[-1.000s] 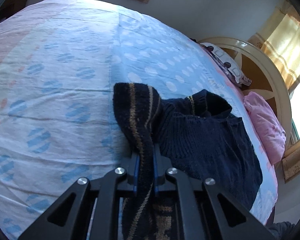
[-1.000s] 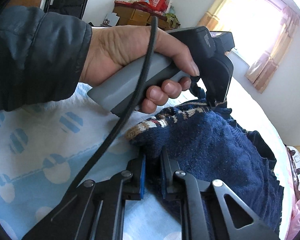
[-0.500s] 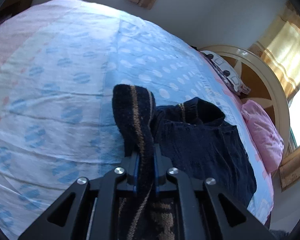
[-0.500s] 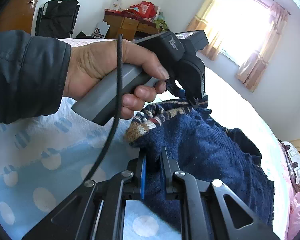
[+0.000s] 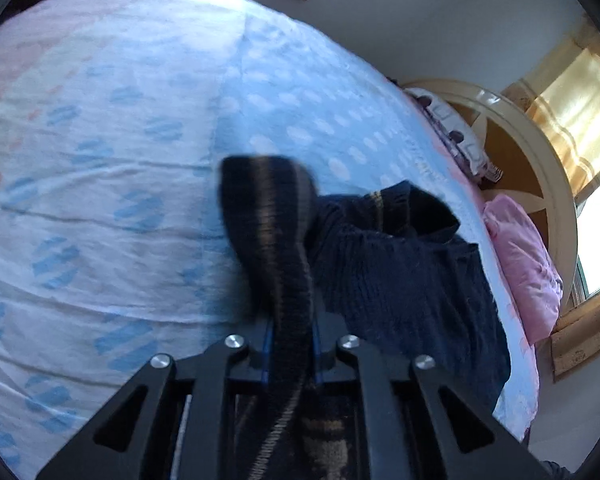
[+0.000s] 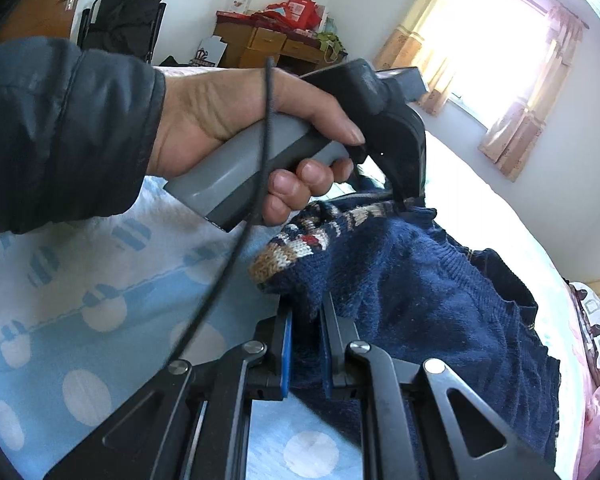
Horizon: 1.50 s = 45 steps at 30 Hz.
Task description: Fold small clothes
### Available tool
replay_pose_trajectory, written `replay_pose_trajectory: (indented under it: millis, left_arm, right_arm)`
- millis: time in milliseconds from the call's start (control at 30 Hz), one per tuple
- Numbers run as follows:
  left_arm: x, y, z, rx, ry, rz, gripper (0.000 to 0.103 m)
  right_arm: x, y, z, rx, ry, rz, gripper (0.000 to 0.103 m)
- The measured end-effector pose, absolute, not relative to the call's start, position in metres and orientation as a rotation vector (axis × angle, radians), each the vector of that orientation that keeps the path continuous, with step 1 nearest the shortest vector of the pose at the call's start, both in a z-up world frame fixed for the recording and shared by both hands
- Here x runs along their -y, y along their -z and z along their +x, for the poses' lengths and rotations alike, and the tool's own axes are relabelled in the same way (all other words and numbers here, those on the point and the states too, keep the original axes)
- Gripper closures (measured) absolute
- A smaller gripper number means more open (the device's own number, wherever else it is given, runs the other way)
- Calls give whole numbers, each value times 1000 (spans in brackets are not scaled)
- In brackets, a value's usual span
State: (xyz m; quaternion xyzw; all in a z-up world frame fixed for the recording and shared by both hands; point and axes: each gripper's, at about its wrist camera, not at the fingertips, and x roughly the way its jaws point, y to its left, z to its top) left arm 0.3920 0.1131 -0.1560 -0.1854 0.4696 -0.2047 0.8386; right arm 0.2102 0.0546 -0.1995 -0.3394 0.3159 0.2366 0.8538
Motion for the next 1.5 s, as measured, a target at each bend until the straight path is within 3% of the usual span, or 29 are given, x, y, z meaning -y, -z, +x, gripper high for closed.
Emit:
replay_pose_trajectory:
  millis: [533,900,1267,1500]
  left_arm:
    - [-64,81,379,-802,517,-485,90]
    - [48,49,399,-779,641,-449,90]
    - [175,98,420,-914,671,-233,90]
    - [216,119,414,-952,692,-131,90]
  right_arm:
    - [56,122,207,-533,-333,-512,94]
    - [163,84,202,-510,-196,-325,95]
    - [272,113,210,-679,-89,-36,95]
    - [314,139,205,-770,-68,121,95]
